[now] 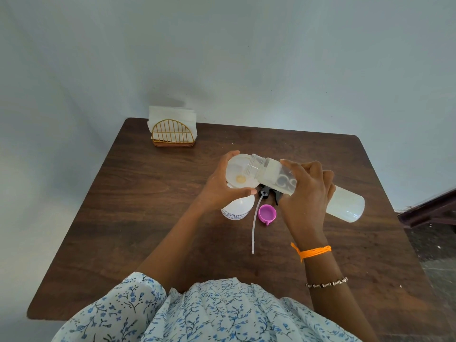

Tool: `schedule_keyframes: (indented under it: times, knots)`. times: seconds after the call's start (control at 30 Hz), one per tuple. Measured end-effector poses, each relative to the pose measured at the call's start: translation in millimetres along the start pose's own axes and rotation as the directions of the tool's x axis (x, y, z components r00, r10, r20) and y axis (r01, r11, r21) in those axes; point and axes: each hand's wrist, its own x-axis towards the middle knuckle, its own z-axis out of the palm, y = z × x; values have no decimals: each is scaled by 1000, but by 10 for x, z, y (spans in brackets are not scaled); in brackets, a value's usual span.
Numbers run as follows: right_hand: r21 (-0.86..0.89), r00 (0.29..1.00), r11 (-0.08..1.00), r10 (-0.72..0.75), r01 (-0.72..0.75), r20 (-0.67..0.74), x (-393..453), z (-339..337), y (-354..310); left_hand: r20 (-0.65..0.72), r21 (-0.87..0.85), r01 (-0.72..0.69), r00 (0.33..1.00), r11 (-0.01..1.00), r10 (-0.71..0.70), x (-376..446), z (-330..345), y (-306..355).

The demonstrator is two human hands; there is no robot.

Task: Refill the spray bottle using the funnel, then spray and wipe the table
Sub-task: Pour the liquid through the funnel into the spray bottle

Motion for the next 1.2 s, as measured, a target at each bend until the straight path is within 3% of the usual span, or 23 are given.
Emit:
schedule_keyframes:
  times: [1.2]
  knots:
    - [6, 1000, 1000, -13, 13, -16, 7, 5, -5, -7, 61, -8, 1000, 998, 9, 2, 14, 19]
